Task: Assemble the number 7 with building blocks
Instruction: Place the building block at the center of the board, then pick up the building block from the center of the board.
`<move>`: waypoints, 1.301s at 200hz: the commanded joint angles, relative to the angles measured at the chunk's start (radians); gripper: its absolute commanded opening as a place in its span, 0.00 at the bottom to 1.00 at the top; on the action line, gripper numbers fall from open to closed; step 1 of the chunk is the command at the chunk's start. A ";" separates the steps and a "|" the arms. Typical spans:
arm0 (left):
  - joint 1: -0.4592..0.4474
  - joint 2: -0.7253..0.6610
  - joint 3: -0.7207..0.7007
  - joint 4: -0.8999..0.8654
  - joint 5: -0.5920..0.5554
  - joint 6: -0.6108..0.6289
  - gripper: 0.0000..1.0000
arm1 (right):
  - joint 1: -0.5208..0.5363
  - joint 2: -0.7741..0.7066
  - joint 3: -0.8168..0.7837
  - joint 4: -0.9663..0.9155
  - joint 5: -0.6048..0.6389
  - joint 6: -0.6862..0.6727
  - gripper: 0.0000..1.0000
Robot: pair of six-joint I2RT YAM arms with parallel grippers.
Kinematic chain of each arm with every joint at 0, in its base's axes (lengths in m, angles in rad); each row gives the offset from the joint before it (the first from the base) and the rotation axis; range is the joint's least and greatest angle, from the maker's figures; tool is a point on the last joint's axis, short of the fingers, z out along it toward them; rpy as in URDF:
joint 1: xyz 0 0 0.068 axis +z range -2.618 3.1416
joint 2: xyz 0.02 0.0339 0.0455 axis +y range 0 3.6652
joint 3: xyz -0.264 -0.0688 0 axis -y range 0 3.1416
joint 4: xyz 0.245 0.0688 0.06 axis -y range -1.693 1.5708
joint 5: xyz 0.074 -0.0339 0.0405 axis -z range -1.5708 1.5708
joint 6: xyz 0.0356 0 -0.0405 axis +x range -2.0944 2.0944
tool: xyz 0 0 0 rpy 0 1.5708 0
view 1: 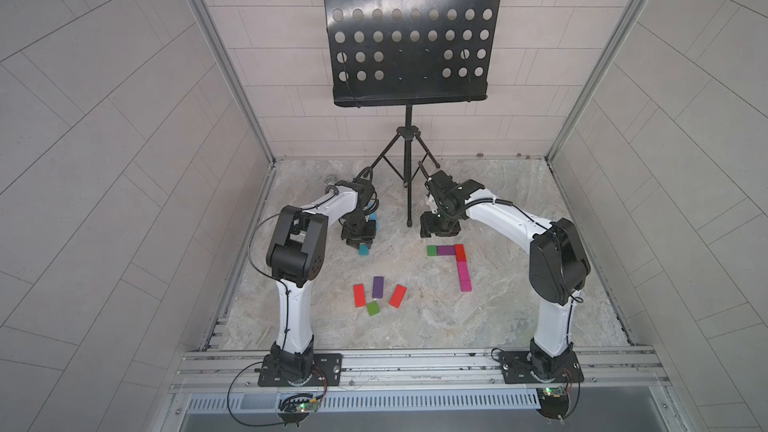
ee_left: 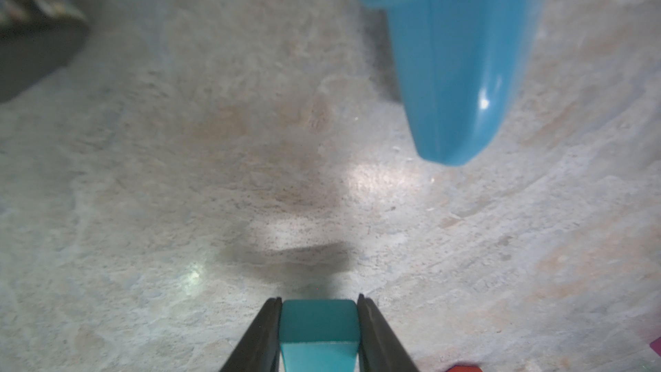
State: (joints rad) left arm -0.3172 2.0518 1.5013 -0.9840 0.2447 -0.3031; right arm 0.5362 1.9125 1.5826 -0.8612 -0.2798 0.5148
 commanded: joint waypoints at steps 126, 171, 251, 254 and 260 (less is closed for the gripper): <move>0.084 -0.191 -0.021 0.010 0.030 -0.074 0.60 | 0.164 -0.043 0.075 -0.137 0.123 -0.051 0.63; 0.247 -0.319 -0.088 -0.029 0.037 -0.044 0.65 | 0.293 0.018 0.122 -0.160 0.113 -0.038 0.62; 0.374 -0.518 -0.357 0.059 0.086 -0.077 0.71 | 0.430 0.243 0.307 -0.260 0.062 0.079 0.62; 0.375 -0.523 -0.365 0.064 0.086 -0.080 0.71 | 0.432 0.250 0.314 -0.266 0.062 0.080 0.62; 0.374 -0.533 -0.378 0.072 0.087 -0.081 0.72 | 0.436 0.269 0.331 -0.275 0.059 0.083 0.62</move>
State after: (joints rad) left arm 0.0559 1.5745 1.1687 -0.9535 0.3134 -0.3706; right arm 0.9588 2.1304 1.8595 -1.0443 -0.2192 0.5648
